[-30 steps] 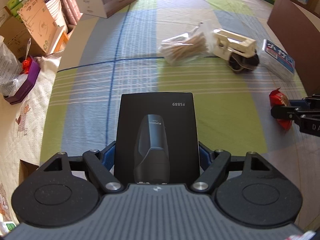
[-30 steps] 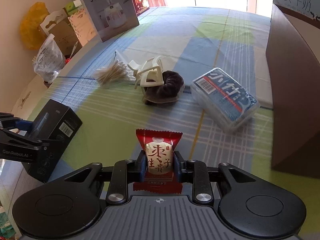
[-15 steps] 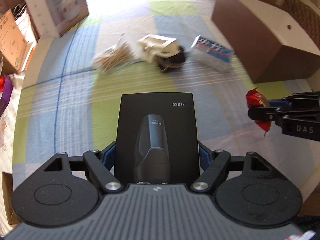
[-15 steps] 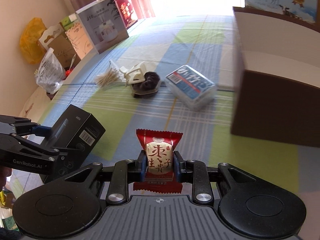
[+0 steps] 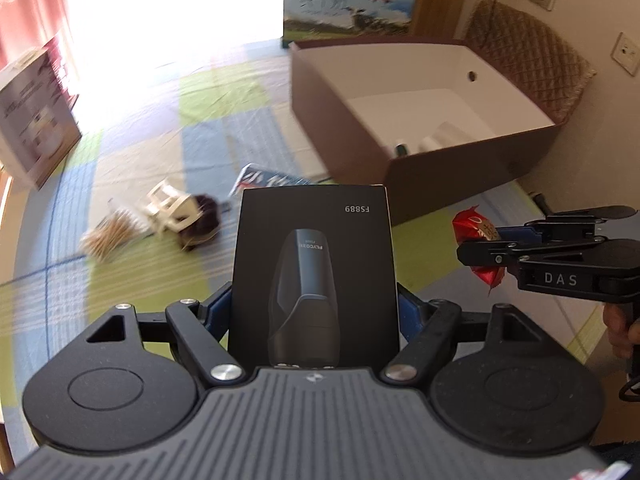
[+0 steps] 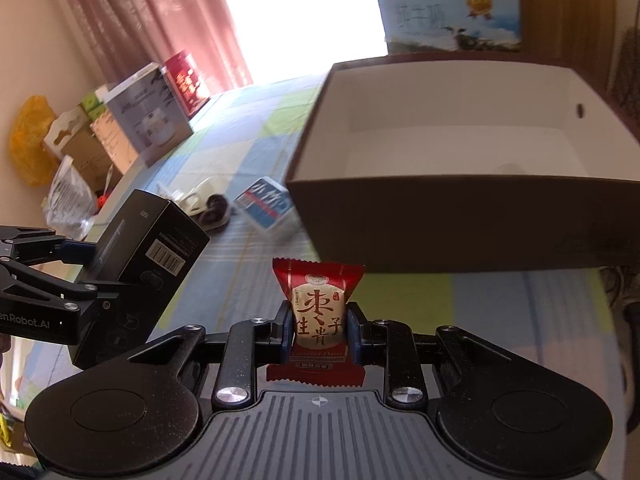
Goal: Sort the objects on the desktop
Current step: 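Carry the shaver box and snack packet with both tools into the cardboard box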
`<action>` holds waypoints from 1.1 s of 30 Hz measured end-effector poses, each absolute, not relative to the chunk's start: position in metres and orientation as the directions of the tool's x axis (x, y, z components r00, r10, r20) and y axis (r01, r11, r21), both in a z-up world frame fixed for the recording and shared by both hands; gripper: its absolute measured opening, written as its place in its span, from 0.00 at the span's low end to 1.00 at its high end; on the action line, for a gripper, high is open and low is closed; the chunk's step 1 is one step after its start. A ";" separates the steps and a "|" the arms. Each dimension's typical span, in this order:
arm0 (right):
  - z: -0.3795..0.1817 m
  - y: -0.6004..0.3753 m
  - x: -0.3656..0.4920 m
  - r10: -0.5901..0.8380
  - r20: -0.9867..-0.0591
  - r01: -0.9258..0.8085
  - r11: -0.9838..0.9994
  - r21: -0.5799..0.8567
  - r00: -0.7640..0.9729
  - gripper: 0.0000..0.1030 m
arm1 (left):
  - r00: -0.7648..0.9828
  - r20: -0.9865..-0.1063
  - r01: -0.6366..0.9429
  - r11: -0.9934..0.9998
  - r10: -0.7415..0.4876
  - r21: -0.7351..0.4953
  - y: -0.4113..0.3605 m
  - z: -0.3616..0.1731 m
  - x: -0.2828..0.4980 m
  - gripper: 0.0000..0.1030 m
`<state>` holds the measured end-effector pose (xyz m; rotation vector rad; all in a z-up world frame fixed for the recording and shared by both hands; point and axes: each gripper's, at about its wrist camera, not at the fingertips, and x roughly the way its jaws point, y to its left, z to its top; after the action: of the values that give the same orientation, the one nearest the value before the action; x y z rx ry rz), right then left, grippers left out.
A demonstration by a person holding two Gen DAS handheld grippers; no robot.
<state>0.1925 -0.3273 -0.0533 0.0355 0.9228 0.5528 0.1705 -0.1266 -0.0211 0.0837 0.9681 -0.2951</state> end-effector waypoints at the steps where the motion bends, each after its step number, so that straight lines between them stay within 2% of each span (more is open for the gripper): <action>1: -0.049 -0.335 0.194 0.463 -0.742 -0.431 0.865 0.258 0.485 0.23 | 0.534 -0.816 0.296 0.953 -0.220 -0.064 -0.133 -0.018 0.173 0.74; 10: -0.013 -0.396 0.221 0.432 -0.694 -0.389 0.891 0.233 0.575 0.23 | 0.580 -0.765 0.362 0.930 -0.280 -0.066 -0.188 0.010 0.202 0.74; 20: 0.015 -0.438 0.289 0.413 -0.653 -0.387 0.901 0.195 0.634 0.23 | 0.636 -0.727 0.335 0.941 -0.258 -0.042 -0.234 0.026 0.266 0.74; 26: 0.009 -0.437 0.336 0.444 -0.661 -0.419 0.884 0.209 0.606 0.23 | 0.628 -0.750 0.279 0.960 -0.208 -0.033 -0.255 0.012 0.315 0.74; 33: -0.017 -0.418 0.381 0.450 -0.714 -0.457 0.866 0.203 0.536 0.23 | 0.589 -0.798 0.172 0.985 -0.127 -0.030 -0.271 -0.016 0.366 0.74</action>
<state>0.3813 -0.4176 -0.0167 -0.0091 0.8473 0.5402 0.3664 -0.2708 -0.0160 0.0525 0.9254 -0.1745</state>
